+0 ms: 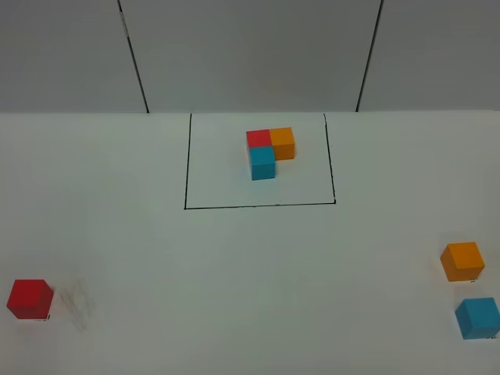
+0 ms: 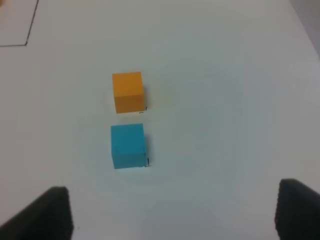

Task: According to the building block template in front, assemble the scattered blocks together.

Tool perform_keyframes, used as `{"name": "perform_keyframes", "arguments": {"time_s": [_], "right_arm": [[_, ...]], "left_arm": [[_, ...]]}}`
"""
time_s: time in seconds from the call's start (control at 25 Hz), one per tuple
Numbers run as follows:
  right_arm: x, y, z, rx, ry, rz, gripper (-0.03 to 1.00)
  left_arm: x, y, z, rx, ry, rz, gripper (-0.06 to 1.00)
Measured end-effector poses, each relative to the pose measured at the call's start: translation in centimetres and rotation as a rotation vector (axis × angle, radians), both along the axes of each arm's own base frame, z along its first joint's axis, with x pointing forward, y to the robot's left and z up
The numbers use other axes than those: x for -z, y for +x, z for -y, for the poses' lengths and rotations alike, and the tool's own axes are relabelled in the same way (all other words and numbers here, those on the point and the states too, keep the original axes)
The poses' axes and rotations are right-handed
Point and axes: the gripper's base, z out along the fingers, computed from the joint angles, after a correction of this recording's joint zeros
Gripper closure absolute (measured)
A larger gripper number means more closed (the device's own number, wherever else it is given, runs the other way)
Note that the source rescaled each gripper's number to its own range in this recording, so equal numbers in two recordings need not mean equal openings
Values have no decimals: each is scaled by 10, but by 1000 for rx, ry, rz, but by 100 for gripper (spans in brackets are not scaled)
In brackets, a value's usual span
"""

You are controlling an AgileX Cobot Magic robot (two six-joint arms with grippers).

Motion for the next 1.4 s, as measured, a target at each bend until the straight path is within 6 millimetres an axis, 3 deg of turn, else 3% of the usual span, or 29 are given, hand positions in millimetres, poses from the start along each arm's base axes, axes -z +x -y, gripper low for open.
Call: {"name": "perform_keyframes", "arguments": {"time_s": [1.4], "right_arm": [[0,0,0,0,0,0,29]], "left_arm": [[0,0,0,0,0,0,16]]}}
